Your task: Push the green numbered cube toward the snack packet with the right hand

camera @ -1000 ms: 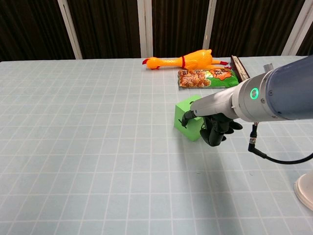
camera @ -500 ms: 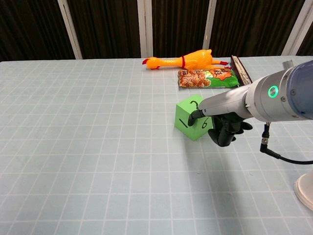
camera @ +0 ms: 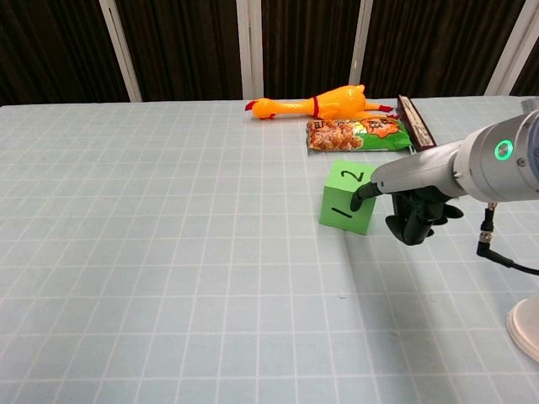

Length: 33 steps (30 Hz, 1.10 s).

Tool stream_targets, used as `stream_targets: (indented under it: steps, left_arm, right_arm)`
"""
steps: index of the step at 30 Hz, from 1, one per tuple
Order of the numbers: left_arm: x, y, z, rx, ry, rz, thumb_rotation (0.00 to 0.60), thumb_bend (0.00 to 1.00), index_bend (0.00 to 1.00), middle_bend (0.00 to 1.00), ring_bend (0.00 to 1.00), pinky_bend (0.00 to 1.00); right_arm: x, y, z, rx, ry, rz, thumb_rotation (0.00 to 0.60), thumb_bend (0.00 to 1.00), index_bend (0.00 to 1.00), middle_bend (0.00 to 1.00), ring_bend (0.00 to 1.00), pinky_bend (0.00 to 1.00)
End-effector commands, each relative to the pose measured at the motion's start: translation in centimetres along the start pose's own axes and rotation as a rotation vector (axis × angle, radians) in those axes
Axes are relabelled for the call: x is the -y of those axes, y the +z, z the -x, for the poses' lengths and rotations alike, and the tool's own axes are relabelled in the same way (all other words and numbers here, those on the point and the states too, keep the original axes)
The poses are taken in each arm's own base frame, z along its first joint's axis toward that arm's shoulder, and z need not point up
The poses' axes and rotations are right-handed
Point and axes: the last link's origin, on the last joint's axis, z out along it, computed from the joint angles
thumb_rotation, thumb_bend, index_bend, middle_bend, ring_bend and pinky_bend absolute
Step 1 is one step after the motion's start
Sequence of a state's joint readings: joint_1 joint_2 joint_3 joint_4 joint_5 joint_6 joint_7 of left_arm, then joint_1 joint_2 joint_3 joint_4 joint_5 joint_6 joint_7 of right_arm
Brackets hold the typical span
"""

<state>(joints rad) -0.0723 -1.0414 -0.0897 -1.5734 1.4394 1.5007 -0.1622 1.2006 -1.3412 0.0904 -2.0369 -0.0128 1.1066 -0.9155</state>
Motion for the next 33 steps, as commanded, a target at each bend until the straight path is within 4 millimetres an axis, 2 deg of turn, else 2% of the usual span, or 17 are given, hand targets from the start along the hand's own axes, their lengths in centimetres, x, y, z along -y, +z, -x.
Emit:
stream_targets:
  steps: [1,19,33]
  left_arm:
    - [0.0,0.0,0.0,0.0,0.001,0.0,0.6,0.27,0.0,0.0,0.0,0.14]
    - [0.0,-0.1,0.0,-0.003,0.002,0.0,0.6,0.27,0.0,0.0,0.0,0.14]
    - [0.0,-0.1,0.0,-0.004,0.003,0.0,0.6,0.27,0.0,0.0,0.0,0.14]
  right_arm:
    - [-0.4,-0.1,0.0,0.002,0.003,0.007,0.6,0.79,0.12,0.83,0.81,0.8]
    - [-3.0,0.4,-0.2,0.016,0.034,0.073,0.6,0.79,0.12,0.83,0.81,0.8]
    - [-5.0,1.7,-1.4,-0.001,0.074,0.136,0.6,0.79,0.12,0.83,0.81,0.8]
